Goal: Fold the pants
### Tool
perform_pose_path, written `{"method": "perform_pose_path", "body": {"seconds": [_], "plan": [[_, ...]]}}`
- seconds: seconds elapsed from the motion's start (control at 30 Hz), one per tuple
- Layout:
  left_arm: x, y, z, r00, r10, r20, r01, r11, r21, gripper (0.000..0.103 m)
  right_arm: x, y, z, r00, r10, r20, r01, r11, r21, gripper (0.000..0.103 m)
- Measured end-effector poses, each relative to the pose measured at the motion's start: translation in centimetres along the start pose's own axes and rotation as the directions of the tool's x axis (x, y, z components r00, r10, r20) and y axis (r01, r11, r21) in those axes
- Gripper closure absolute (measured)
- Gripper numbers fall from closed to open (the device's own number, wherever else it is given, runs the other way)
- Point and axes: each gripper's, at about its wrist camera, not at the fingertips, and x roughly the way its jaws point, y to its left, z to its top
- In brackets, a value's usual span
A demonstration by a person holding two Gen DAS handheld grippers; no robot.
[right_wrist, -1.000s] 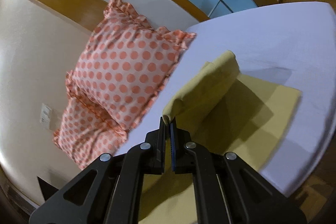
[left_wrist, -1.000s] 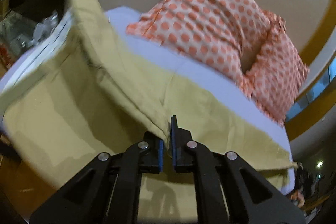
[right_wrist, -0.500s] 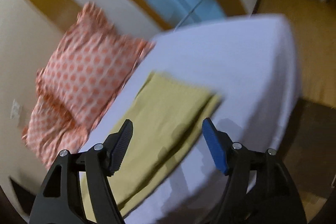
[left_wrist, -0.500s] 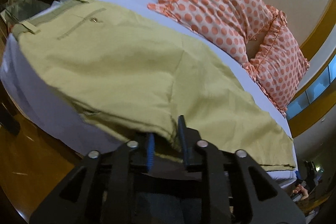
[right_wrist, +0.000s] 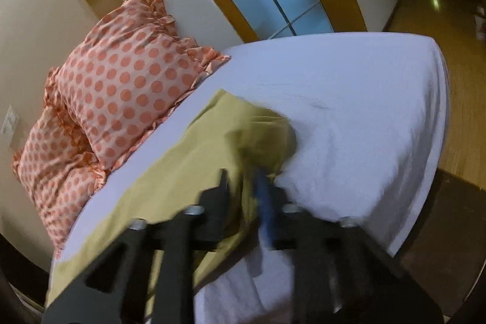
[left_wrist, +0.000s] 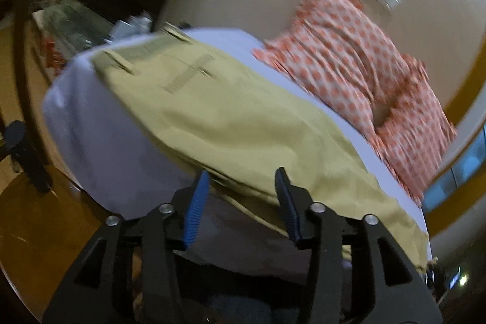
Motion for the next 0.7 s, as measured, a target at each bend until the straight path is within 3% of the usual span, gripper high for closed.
{"method": "perform_pose_path", "body": {"seconds": [0.1, 0.2, 0.3, 0.4, 0.5, 0.53, 0.57, 0.6, 0.63, 0.7], "plan": [[-0.2, 1.9, 0.7, 0.999, 0.031, 0.018, -0.030, 0.999, -0.037, 0.051, 0.1, 1.0, 0.2, 0.999, 0.031, 0.026, -0.029, 0.997, -0.066, 0.098], [-0.1, 3.5, 0.9, 0.998, 0.060, 0.022, -0.059, 0.996, -0.061, 0.048, -0.9, 4.6, 1.0, 0.989, 0.136, 0.052, -0.126, 0.980, -0.153, 0.099], [0.1, 5.2, 0.9, 0.997, 0.068, 0.027, -0.065, 0.993, -0.101, 0.048, -2.1, 11.0, 1.1, 0.955, 0.295, 0.022, -0.279, 0.923, -0.263, 0.099], [0.1, 5.8, 0.6, 0.998, 0.064, 0.030, -0.060, 0.992, -0.112, 0.047, -3.5, 20.1, -1.3, 0.870, 0.484, -0.091, -0.480, 0.793, -0.375, 0.099], [0.1, 5.6, 0.5, 0.998, 0.044, 0.034, -0.040, 0.994, -0.103, 0.044, -4.8, 29.7, -7.4, 0.711, 0.634, -0.305, -0.698, 0.584, -0.414, 0.099], [0.1, 5.5, 0.5, 0.999, 0.030, 0.035, -0.026, 0.995, -0.099, 0.043, -5.2, 33.0, -10.7, 0.640, 0.655, -0.401, -0.765, 0.496, -0.411, 0.099], [0.2, 5.5, 0.5, 0.999, 0.019, 0.033, -0.015, 0.995, -0.097, 0.041, -5.4, 35.6, -13.9, 0.588, 0.644, -0.489, -0.807, 0.427, -0.407, 0.099], [0.2, 5.3, 0.5, 1.000, 0.003, 0.030, -0.001, 0.996, -0.092, 0.040, -5.4, 37.5, -16.5, 0.558, 0.612, -0.561, -0.829, 0.383, -0.407, 0.098], [0.4, 5.2, 0.6, 1.000, -0.013, 0.026, 0.015, 0.996, -0.086, 0.039, -5.1, 39.6, -20.4, 0.537, 0.531, -0.655, -0.843, 0.331, -0.423, 0.098], [0.7, 5.1, 0.8, 0.999, -0.035, 0.012, 0.036, 0.996, -0.085, 0.036, -4.4, 41.2, -25.3, 0.522, 0.405, -0.751, -0.852, 0.288, -0.437, 0.097]]}}
